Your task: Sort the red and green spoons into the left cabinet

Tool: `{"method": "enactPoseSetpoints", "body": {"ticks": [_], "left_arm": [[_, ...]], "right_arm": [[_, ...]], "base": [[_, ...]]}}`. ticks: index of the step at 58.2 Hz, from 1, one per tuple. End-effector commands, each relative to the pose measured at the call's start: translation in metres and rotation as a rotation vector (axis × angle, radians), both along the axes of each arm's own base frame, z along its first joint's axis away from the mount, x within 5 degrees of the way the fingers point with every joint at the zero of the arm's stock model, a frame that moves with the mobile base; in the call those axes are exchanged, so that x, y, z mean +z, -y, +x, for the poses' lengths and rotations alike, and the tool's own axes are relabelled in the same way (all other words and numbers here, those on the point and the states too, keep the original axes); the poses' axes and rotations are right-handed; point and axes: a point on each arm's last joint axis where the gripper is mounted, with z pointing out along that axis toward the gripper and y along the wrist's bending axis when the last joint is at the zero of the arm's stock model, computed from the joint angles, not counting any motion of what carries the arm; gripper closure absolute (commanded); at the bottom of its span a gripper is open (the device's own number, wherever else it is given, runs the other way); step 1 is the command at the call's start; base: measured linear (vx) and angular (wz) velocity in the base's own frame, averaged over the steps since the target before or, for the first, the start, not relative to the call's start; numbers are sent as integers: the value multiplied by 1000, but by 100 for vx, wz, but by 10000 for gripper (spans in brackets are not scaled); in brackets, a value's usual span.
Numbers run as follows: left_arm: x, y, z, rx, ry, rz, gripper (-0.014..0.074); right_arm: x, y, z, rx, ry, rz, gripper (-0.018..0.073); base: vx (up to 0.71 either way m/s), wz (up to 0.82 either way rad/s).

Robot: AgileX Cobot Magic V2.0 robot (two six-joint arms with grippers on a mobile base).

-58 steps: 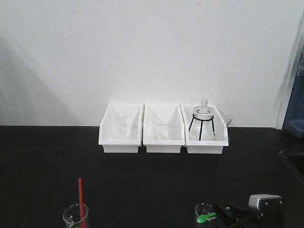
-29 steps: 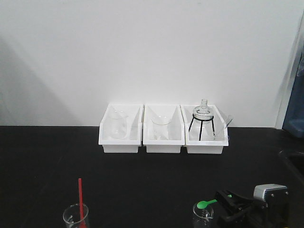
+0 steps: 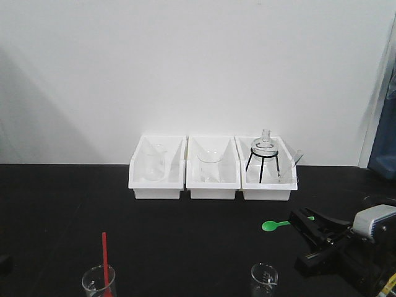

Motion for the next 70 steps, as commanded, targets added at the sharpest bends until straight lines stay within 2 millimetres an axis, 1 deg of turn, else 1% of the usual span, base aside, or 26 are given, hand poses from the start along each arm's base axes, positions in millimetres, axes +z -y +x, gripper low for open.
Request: {"method": "enactPoseSetpoints", "body": {"ticks": [1, 10, 15, 24, 25, 35, 53, 60, 70], "left_arm": [[8, 7, 21, -11, 105, -3, 35], [-18, 26, 57, -26, 91, 10, 35], [-29, 35, 77, -38, 67, 23, 35], [-37, 54, 114, -66, 30, 30, 35], [-35, 56, 118, -68, 34, 27, 35], [-42, 67, 149, -68, -3, 8, 35], [-54, 79, 186, -75, -31, 10, 35], [-59, 82, 194, -76, -42, 12, 35], [-68, 83, 198, -77, -72, 11, 41]], "right_arm": [[27, 1, -5, 2, 120, 32, 565], [31, 2, -7, -8, 118, 21, 565], [30, 2, -7, -8, 115, 17, 565], [30, 2, -7, 1, 115, 3, 565], [30, 2, -7, 2, 116, 2, 565], [29, 2, -7, -3, 132, -34, 565], [28, 2, -6, -12, 118, -45, 565], [28, 2, -6, -12, 118, -44, 565], [28, 2, -6, -12, 120, -48, 565]], "base": [[0, 0], [0, 0], [0, 0], [0, 0], [0, 0], [0, 0], [0, 0], [0, 0], [0, 0]]}}
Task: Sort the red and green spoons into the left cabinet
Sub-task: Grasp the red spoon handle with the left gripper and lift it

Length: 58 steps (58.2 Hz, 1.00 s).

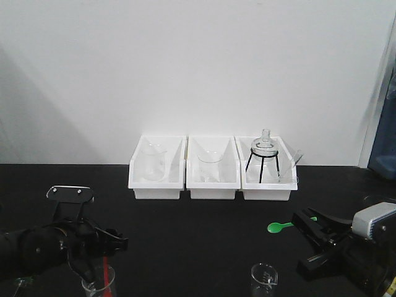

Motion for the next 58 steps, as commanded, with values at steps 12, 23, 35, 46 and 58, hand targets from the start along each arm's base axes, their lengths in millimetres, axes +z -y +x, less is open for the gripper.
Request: {"method": "enactPoseSetpoints", "body": {"ticks": [12, 23, 35, 46, 58], "left_arm": [[24, 2, 5, 16, 95, -34, 111], [23, 3, 5, 14, 88, -33, 409], [23, 3, 5, 12, 83, -33, 605], [32, 2, 3, 16, 114, -40, 604], [67, -2, -7, 19, 210, -67, 603]], "right_arm": [[22, 1, -1, 4, 122, 32, 565], [22, 1, -1, 3, 122, 33, 565], [22, 1, -1, 3, 122, 33, 565], [22, 1, -1, 3, 121, 33, 565], [22, 1, -1, 3, 121, 33, 565]], "base": [[0, 0], [0, 0], [0, 0], [0, 0], [0, 0]]}}
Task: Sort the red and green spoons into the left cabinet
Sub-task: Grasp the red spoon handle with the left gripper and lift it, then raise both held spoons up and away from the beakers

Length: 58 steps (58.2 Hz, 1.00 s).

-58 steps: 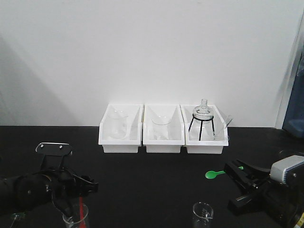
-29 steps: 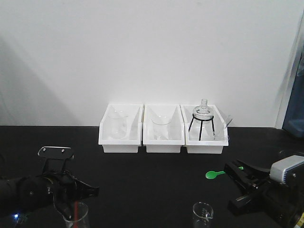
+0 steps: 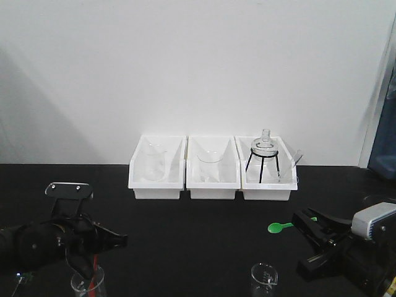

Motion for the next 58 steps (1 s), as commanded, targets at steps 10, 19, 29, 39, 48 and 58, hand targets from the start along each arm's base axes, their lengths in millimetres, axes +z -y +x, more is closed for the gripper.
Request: {"method": "enactPoseSetpoints", "body": {"ticks": [10, 19, 29, 39, 48, 58], "left_arm": [[90, -6, -19, 26, 293, -86, 600], [129, -13, -41, 19, 402, -105, 600], [157, -22, -73, 0, 496, -85, 596], [164, -37, -117, 13, 578, -93, 597], [157, -50, -160, 14, 607, -101, 597], [148, -63, -207, 5, 650, -110, 597]], "right_arm": [[22, 1, -1, 6, 121, 41, 565], [27, 2, -4, 3, 123, 51, 564], [42, 7, -16, -53, 65, 46, 564], [65, 12, -44, -98, 42, -78, 564], [88, 16, -77, -122, 50, -89, 564], [108, 17, -115, -111, 97, -102, 564]], "base": [[0, 0], [0, 0], [0, 0], [0, 0], [0, 0], [0, 0]]}}
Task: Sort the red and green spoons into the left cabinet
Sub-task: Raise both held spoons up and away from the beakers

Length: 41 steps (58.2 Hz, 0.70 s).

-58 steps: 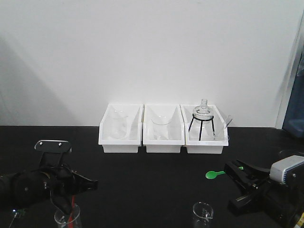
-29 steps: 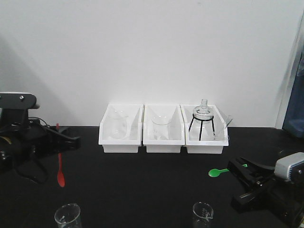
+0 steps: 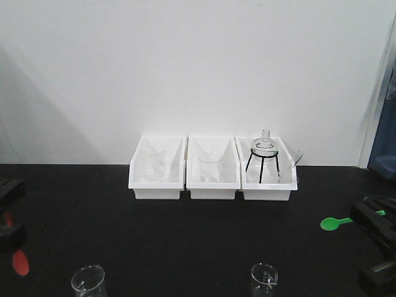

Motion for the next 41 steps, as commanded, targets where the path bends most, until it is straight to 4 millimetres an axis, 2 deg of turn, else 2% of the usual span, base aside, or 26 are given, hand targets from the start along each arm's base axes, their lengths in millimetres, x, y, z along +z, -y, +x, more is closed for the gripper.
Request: {"method": "enactPoseSetpoints", "body": {"ticks": [1, 9, 19, 41], "left_arm": [[13, -8, -23, 13, 120, -30, 597], [6, -14, -47, 1, 139, -35, 597], [6, -20, -69, 0, 197, -52, 597], [5, -21, -74, -5, 199, -55, 596]], "right_arm": [[20, -1, -19, 32, 62, 17, 564], [24, -1, -42, 45, 65, -14, 564], [25, 0, -63, 56, 30, -9, 564], [26, 3, -68, 17, 56, 13, 564]], "base": [[0, 0], [0, 0], [0, 0], [0, 0]]}}
